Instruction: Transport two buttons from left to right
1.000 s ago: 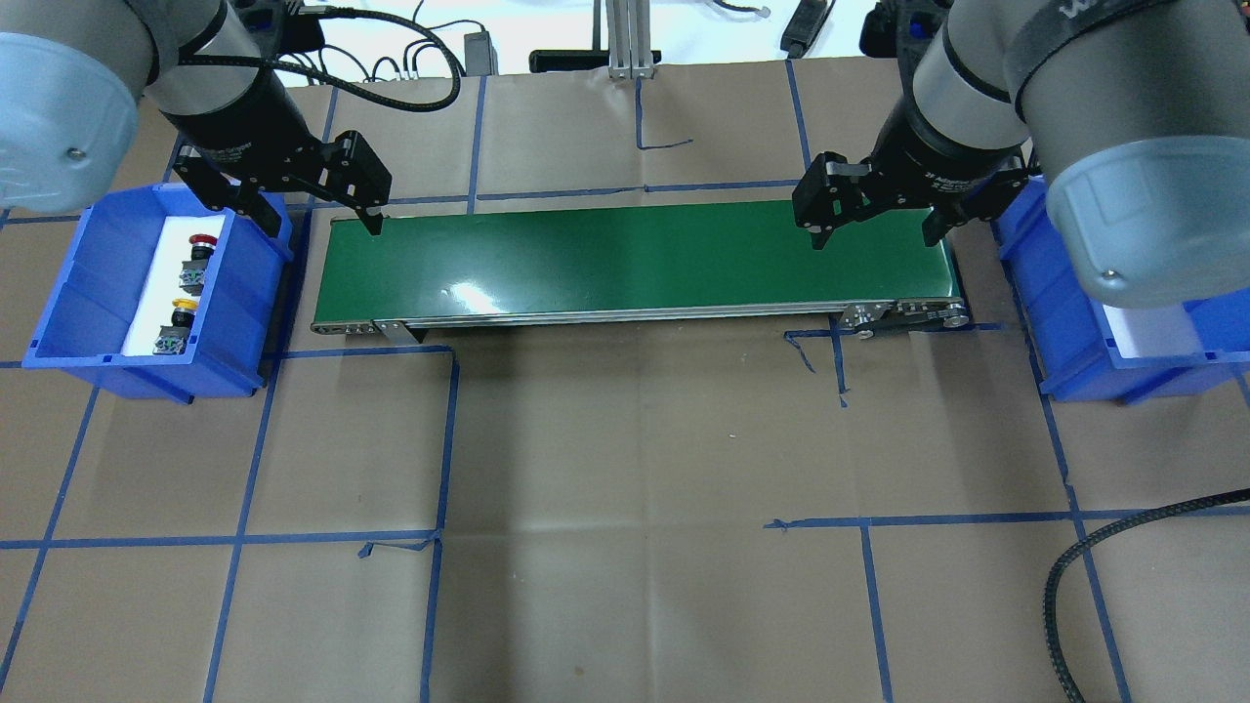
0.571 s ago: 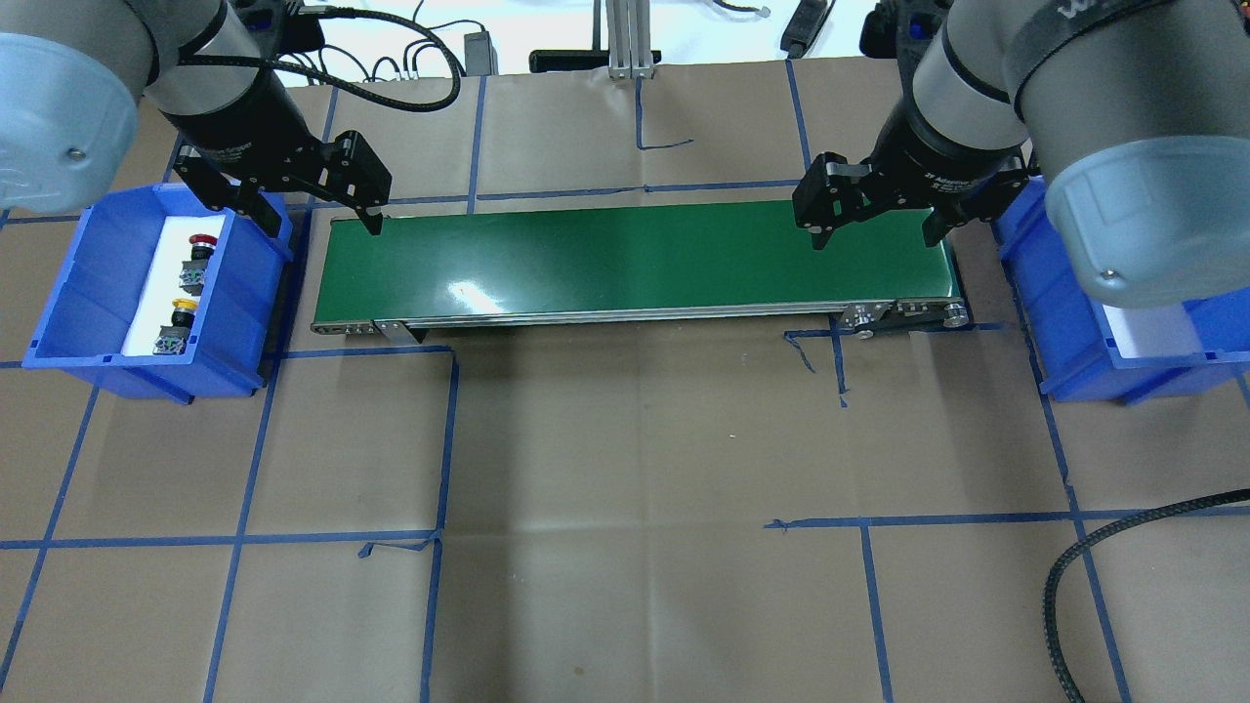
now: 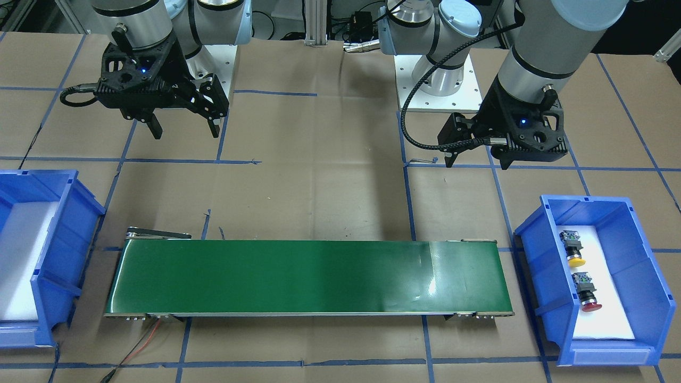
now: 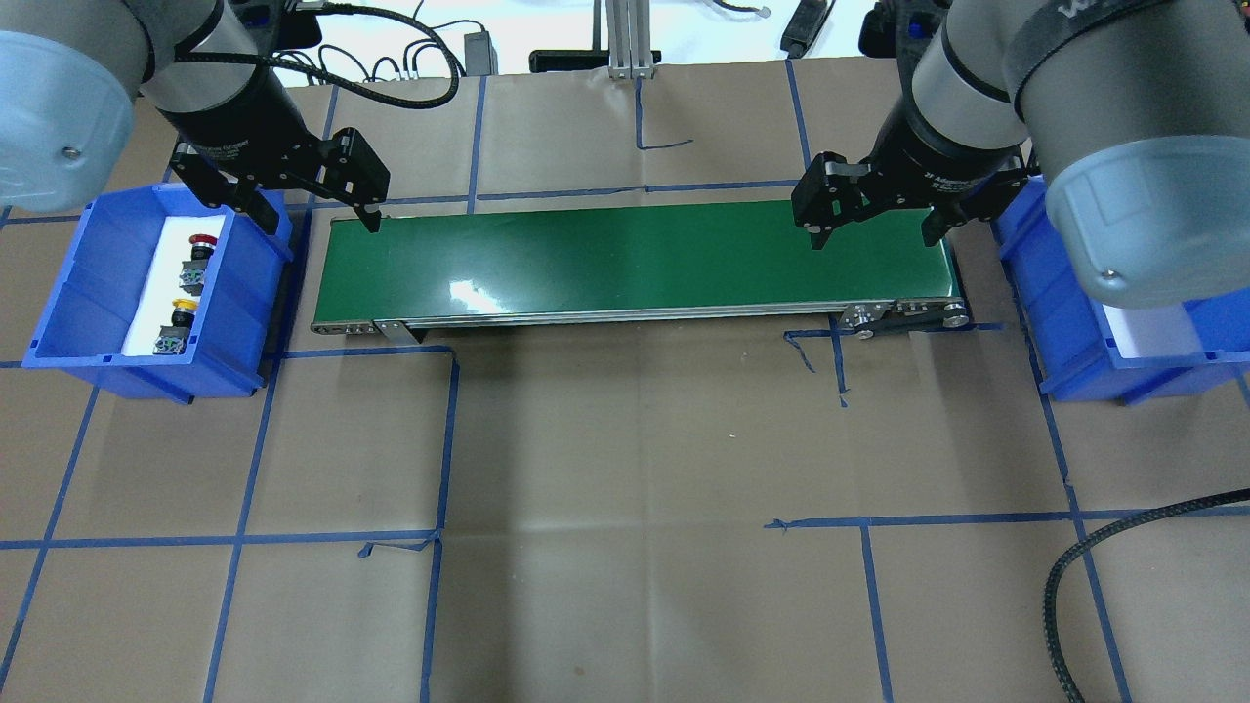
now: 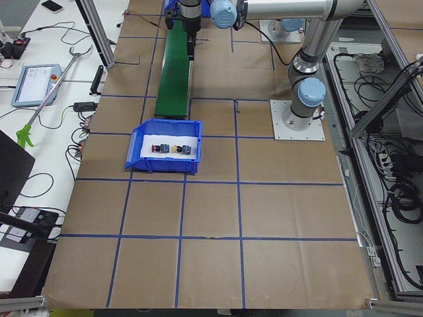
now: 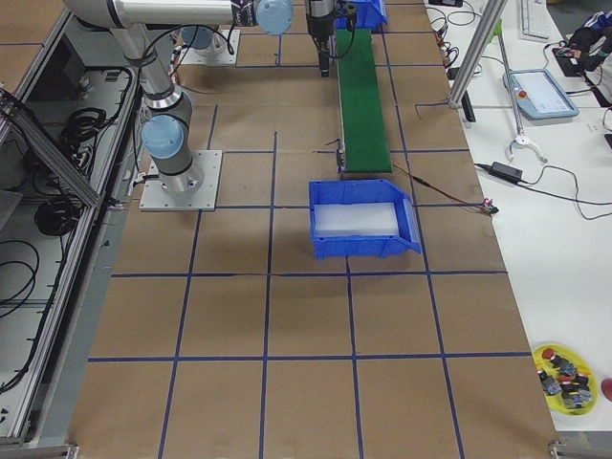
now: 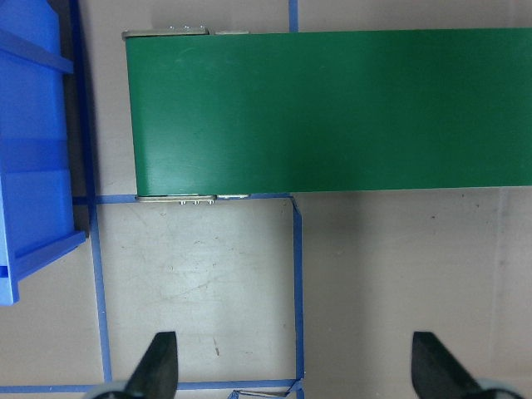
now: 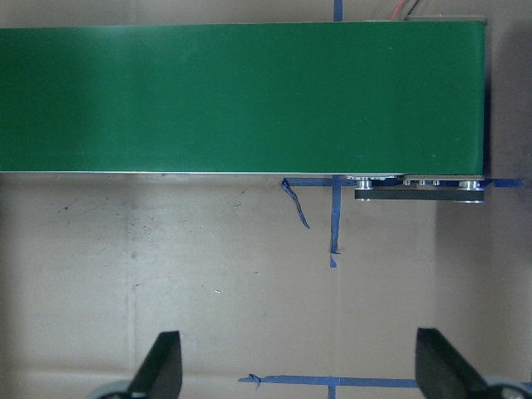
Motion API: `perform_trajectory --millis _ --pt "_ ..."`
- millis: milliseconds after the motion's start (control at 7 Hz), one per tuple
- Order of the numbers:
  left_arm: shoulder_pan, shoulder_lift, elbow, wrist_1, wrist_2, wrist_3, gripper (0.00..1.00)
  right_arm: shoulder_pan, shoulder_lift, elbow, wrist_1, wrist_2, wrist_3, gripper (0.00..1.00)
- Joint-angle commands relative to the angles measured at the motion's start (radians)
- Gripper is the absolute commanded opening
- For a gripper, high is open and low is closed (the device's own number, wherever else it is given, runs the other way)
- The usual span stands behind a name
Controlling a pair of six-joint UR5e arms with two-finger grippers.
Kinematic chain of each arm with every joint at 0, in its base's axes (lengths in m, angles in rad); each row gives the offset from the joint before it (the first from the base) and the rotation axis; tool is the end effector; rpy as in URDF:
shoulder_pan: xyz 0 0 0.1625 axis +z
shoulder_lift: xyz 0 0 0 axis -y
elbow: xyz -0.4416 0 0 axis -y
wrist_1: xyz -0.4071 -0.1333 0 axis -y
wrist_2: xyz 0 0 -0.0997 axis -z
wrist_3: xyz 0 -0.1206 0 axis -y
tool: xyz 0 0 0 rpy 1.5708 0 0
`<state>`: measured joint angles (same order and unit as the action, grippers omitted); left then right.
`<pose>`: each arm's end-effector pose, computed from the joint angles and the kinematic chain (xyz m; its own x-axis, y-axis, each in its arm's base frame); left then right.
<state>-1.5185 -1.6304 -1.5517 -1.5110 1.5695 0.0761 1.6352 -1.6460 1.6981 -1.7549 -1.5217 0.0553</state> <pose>-0.1053 -0.5413 0.4682 -0.9997 0.0238 -0.0002 0.0238 0.9995 -0.0193 0.1703 -0.4781 0.4754 -0.9983 -0.0159 -0.0559 -0.0086 0.9916 -0.1287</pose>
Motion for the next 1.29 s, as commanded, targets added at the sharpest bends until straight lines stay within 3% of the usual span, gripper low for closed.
perform_trajectory --millis 0,714,1000,1143 --pt "0.026 0.0 -0.002 0.003 0.01 0.019 1.0 0.0 0.0 0.0 0.0 0.0 0.0 1.0" --pt "0.361 -0.043 0.005 0.005 0.009 0.388 1.0 0.0 0.002 -0.002 0.0 0.0 0.0 1.0" --pt "0.486 -0.148 0.047 0.058 0.0 0.488 1.0 0.0 0.0 0.0 0.0 0.0 0.0 1.0" --pt "0.495 -0.207 0.076 0.078 0.0 0.507 1.0 0.0 0.0 0.0 0.0 0.0 0.0 1.0"
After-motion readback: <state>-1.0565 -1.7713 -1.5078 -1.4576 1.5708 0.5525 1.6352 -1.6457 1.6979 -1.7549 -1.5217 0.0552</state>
